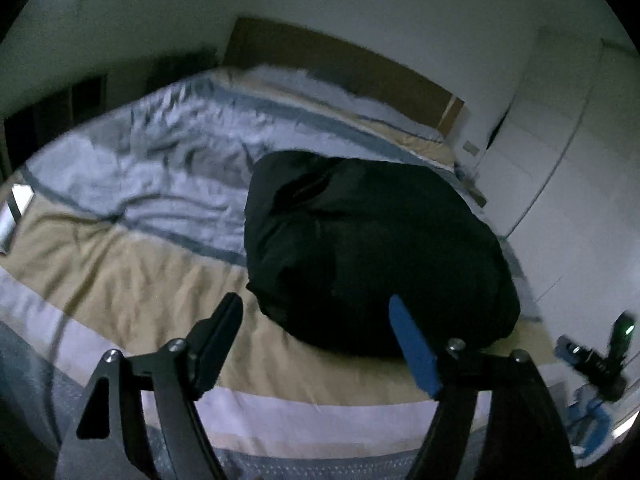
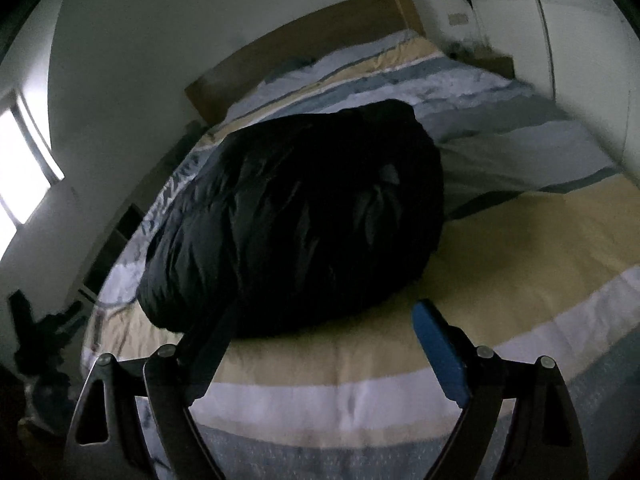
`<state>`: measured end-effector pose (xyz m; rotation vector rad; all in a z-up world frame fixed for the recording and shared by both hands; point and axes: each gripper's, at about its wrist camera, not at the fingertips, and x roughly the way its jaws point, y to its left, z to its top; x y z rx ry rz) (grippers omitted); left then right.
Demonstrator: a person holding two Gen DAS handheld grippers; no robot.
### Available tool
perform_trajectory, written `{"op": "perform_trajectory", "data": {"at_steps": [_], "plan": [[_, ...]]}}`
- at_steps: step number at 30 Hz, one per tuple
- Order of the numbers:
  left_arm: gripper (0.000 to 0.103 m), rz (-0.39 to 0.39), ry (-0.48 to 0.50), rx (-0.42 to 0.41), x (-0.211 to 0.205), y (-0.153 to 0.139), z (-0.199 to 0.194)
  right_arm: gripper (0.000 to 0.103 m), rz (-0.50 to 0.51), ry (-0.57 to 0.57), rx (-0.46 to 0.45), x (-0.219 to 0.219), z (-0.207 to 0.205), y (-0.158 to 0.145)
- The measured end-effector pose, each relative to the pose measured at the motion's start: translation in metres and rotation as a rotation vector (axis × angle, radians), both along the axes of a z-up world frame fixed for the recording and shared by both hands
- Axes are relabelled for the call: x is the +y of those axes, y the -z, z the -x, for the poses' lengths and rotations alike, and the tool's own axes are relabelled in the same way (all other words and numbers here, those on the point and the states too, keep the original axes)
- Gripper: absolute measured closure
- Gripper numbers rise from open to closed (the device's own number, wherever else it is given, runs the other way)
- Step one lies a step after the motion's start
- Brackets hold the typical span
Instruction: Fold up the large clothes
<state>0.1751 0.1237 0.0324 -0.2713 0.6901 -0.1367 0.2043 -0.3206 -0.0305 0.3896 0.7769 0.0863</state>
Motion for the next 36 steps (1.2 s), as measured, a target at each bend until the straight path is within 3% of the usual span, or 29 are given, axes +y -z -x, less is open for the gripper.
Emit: {"op": "perform_trajectory", "data": {"at_steps": [3,15,36], "plan": [[0.028,-0.116,-0.018,-0.039,-0.031,-0.011,0.03,0.011,0.037,0.015,-0.022,0.016,0.023,-0.008],[0.028,-0.279,-0.088,-0.114,-0.082,-0.025,0.105,0.01,0.146,0.021,-0.076,0.058,0.078,-0.017],[0.028,-0.314,-0.06,-0.165,-0.097,-0.025,0.148,0.009,0.216,0.06,-0.12,0.058,0.112,-0.02]]}}
